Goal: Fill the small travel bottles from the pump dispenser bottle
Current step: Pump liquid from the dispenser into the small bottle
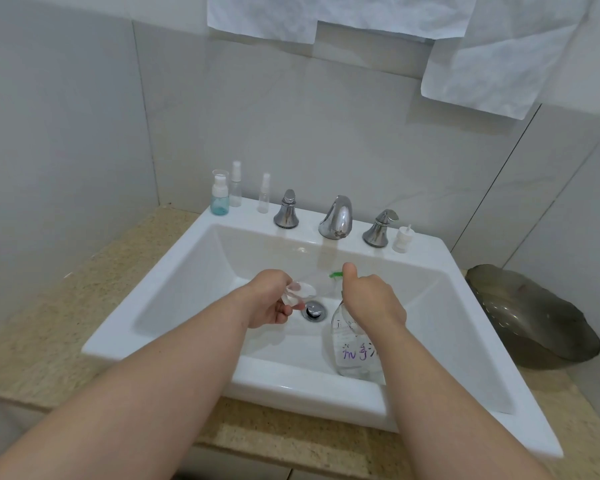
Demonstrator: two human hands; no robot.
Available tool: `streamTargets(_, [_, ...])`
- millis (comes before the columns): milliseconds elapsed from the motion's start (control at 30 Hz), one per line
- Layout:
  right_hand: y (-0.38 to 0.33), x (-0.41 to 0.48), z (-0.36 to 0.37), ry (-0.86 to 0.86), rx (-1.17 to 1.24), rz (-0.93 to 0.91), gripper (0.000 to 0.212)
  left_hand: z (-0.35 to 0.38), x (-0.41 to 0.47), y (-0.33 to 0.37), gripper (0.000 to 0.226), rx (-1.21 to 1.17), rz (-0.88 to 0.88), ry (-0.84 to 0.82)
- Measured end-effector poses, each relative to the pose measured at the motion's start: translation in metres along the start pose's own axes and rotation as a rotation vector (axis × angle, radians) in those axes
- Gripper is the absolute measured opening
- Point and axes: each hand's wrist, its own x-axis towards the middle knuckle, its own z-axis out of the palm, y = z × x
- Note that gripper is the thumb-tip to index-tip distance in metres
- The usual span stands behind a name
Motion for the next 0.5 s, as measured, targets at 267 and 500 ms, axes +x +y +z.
streamTargets(267, [0.0003,0.0003,-0.0003,0.000,-0.002,-0.002,0.049,0.0000,0.0001,-0.0011,0.020,0.011,-0.001,-0.002])
streamTargets(500, [0.0024,-0.0012,0.0009,0.018,-0.026,-0.003,0.060,0.0003,-0.0006,0.0000,0.019,0.009,0.001,0.001])
